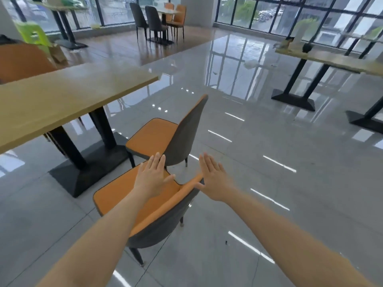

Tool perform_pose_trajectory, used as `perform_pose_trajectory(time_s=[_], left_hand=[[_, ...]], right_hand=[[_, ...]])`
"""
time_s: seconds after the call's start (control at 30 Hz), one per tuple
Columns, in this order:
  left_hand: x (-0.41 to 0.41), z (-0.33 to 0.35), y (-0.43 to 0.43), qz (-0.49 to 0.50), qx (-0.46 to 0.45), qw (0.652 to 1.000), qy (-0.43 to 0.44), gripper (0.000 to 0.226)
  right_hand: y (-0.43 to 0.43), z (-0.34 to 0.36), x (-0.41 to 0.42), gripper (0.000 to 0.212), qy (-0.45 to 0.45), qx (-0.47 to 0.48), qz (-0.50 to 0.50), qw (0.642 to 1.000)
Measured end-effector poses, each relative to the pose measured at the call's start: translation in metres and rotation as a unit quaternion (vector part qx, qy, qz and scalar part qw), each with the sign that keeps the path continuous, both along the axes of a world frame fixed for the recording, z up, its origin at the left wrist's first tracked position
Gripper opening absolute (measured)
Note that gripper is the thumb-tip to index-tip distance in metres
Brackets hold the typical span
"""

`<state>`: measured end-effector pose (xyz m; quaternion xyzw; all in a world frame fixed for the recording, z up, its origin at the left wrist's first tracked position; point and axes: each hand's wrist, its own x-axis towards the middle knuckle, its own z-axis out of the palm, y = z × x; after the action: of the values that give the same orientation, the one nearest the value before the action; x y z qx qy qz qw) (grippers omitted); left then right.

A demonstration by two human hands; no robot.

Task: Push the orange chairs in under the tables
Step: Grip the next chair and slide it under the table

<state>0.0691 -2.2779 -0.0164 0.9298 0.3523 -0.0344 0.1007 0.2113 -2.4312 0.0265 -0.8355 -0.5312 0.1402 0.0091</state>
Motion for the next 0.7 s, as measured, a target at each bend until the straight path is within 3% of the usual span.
perform_pose_trajectory(time_s=[0.17,0.33,0.53,0.6,0.7], left_hand=[[-0.010,-0.014,-0.021,0.149,-0.058,0.987,0.017,0.086],[-0.032,-0.017,-0.074,0.320,-0.118,0.940,0.026,0.093],[-0.043,-0.027,-0.119,0.335,-0.156,0.927,0.061,0.103],[-0.041,-0.035,-0.120,0.322,-0.130,0.934,0.087,0.093],[-0.037,-0.043,-0.111,0.331,-0.084,0.936,0.083,0.057]], right_hand=[[0.026,-0.023,0.038,0.092,0.029,-0.035,0.157,0.987],[0.030,-0.037,0.054,0.101,0.048,-0.078,0.297,0.950],[0.029,-0.051,0.055,0.094,-0.015,-0.095,0.381,0.919],[0.033,-0.060,0.056,0.089,-0.036,-0.090,0.389,0.916],[0.042,-0.072,0.058,0.081,-0.043,-0.080,0.391,0.916]])
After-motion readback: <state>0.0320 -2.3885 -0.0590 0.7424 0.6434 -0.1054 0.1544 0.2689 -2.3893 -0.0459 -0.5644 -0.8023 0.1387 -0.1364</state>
